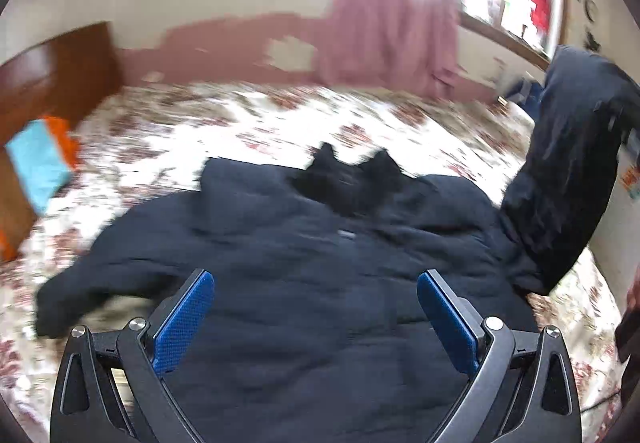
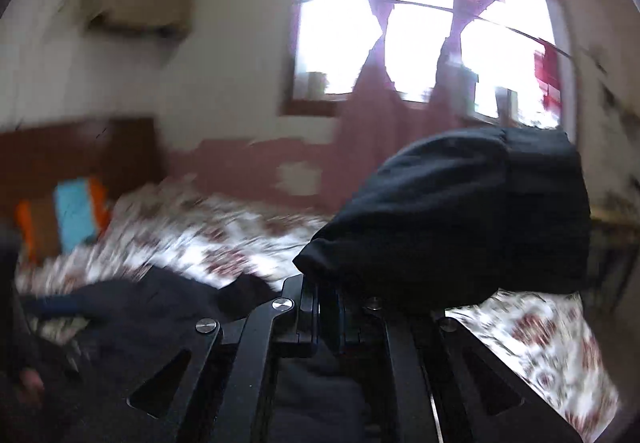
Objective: Fold large clothes
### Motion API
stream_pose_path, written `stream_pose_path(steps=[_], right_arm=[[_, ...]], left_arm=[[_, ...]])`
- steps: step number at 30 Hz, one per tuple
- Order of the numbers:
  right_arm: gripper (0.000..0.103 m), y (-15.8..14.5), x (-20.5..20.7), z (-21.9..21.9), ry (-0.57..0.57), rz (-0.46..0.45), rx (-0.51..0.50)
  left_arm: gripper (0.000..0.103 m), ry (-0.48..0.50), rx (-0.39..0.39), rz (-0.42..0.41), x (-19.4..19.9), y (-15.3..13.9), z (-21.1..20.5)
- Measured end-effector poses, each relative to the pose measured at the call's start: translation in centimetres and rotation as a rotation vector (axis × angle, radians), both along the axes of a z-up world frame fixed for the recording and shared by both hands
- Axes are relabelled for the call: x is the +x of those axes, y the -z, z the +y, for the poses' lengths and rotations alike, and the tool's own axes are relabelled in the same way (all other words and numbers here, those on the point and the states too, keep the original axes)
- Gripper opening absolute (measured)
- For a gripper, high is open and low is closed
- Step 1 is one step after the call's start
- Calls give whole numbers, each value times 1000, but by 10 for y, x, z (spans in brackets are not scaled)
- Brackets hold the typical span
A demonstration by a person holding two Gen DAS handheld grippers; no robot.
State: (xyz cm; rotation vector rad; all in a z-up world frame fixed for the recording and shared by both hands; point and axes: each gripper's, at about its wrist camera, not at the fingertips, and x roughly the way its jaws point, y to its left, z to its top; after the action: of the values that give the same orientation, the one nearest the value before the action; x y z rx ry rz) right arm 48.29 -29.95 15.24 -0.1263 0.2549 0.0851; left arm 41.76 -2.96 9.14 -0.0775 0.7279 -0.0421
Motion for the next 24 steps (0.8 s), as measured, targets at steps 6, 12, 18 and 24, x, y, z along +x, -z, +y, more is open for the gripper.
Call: stream_pose_path(steps=[6,12,18,24], right_arm=[[7,67,2,128,-111,149,-288],[8,167,-15,181,-185,344,-539],[60,202,-41,175,-289,563,-436],[63,157,-97,103,-252,518,-234]], left_arm=[[102,-150,26,-24,-26,-4,100],[102,-215,31,4,-39,27,145],[102,-161,-13,28,-35,55,131],[102,-61,6,33,-7,70,74]])
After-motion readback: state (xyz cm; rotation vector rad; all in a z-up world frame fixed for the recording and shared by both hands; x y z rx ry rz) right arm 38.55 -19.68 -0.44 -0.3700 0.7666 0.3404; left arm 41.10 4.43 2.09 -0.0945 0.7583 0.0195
